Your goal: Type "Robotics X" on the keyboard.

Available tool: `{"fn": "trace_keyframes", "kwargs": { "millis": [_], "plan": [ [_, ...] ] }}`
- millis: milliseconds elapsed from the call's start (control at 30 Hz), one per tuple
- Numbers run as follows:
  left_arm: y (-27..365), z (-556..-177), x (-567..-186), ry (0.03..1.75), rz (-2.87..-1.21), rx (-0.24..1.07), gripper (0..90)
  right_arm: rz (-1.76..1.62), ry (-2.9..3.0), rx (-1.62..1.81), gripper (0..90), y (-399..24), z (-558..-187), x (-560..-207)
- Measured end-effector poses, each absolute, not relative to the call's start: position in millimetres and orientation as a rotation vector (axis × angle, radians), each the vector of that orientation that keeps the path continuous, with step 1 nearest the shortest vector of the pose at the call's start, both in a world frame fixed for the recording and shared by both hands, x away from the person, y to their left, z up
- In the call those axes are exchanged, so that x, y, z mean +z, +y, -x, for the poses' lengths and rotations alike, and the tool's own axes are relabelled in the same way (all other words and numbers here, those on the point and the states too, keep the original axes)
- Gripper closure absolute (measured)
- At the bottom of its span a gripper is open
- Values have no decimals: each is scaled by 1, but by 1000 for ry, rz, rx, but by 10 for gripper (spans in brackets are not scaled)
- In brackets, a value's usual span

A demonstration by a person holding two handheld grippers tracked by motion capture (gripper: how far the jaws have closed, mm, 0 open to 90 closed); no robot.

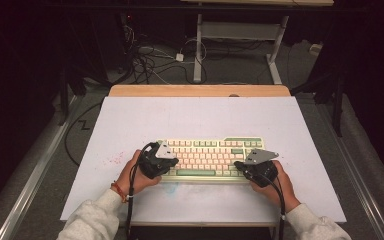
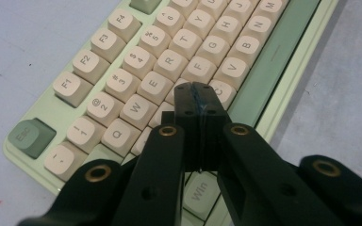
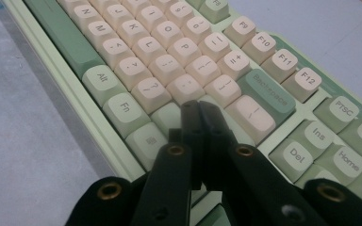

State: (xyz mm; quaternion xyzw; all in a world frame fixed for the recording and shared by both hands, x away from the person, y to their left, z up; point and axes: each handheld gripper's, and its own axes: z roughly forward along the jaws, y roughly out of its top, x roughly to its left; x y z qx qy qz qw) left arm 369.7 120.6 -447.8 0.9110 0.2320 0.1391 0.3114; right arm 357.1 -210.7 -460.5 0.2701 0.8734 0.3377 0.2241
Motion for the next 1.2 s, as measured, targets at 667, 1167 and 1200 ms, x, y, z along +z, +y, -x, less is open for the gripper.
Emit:
{"fn": "trace_keyframes", "kwargs": {
  "millis": [667, 1167, 1200],
  "plan": [
    [111, -373, -450, 589, -2428, 373, 864, -743, 2416, 936, 900, -211, -358, -460],
    [110, -370, -451, 585, -2444, 409, 857, -745, 2416, 932, 900, -211, -357, -460],
    [110, -370, -451, 584, -2445, 417, 852, -747, 2416, 931, 900, -211, -357, -460]
  ]
}}
